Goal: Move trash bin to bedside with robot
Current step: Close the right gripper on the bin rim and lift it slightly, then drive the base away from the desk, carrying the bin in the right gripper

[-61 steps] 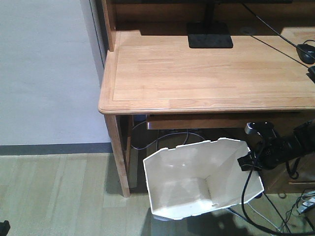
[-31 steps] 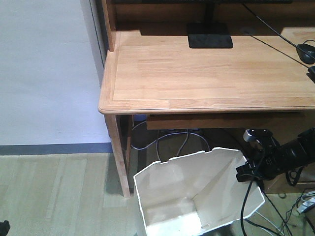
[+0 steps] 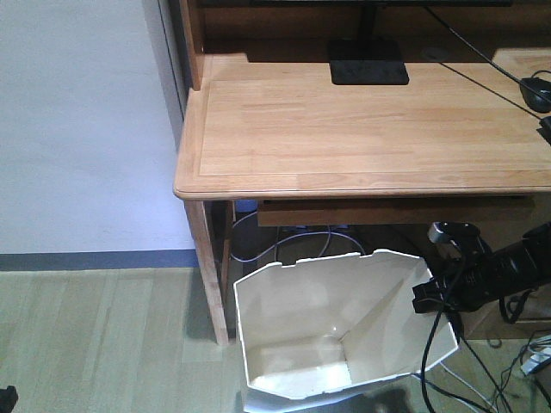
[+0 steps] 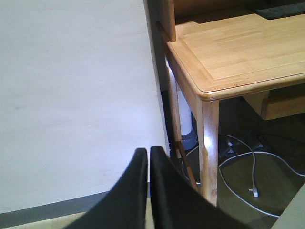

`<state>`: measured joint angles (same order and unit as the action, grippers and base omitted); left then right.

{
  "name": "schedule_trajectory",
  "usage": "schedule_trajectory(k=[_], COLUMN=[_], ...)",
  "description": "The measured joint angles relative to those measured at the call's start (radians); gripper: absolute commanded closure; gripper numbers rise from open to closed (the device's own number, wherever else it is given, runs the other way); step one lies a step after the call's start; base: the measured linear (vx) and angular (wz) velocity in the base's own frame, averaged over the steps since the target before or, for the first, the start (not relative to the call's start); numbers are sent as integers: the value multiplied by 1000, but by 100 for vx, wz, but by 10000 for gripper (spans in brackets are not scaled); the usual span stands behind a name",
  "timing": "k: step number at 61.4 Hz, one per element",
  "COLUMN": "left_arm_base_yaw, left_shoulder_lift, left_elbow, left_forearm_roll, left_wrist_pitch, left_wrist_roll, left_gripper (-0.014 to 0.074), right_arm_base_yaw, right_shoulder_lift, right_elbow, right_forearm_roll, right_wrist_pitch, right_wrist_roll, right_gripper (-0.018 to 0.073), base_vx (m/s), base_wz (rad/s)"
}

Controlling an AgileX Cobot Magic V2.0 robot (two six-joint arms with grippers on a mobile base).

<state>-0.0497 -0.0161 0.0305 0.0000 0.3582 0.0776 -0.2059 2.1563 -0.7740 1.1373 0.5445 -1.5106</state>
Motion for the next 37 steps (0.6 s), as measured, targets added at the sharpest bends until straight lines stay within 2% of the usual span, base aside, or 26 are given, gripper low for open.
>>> schedule_trajectory(k=[20,37], left_arm_base_yaw=[0,0], left_shoulder_lift=[0,0], left_elbow=[0,0], left_forearm_roll=[0,0], left_wrist_pitch=[0,0], left_wrist_roll=[0,0], left_gripper=[603,603], right_arm_base_yaw=[0,-2], right_shoulder_lift=[0,0], right_elbow=[0,0], right_forearm_roll=[-8,-8], right_wrist_pitch=[-7,-10], right_wrist_roll=[0,0], right_gripper=[562,562], base_vx=[-4,-9], base_wz=[15,47])
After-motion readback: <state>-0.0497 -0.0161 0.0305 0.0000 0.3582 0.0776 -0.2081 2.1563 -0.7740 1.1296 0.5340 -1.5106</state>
